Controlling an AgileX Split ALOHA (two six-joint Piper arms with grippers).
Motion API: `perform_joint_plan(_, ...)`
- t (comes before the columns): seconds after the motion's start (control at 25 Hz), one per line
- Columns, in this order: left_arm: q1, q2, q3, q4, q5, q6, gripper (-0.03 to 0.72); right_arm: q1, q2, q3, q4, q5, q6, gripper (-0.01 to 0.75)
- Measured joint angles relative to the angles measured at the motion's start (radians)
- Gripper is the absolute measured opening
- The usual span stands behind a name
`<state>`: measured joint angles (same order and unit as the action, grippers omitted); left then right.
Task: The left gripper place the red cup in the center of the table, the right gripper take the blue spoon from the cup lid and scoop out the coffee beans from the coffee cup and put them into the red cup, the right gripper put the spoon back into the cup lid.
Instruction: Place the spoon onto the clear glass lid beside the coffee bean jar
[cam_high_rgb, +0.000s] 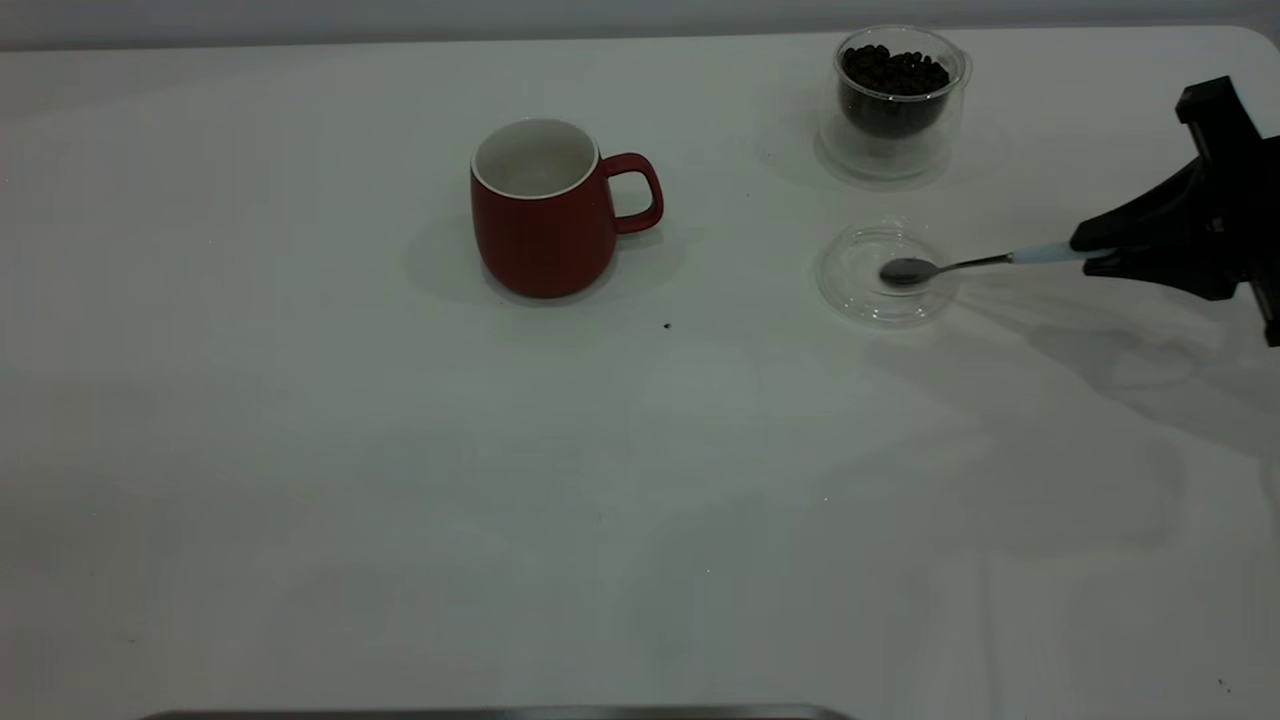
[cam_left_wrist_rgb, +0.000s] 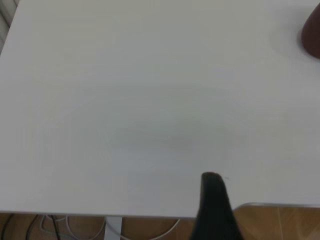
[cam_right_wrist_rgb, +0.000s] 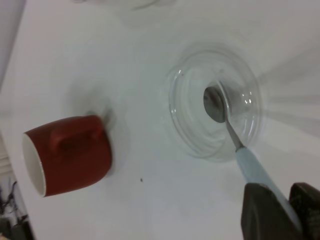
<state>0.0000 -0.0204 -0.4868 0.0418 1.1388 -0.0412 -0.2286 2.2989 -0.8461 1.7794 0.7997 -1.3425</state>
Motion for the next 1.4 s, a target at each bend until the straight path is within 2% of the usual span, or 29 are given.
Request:
perform_joint_plan(0.44, 0.0, 0.0, 0.0, 0.0, 0.0, 0.0, 0.586, 0.0, 0.09, -0.085, 0.001, 0.105, -0.042, 0.11)
perform_joint_plan(1.4, 0.0, 0.0, 0.0, 0.0, 0.0, 0.001, 0.586, 0.001, 0.095, -0.097, 0.0, 0.107, -0.055, 0.11)
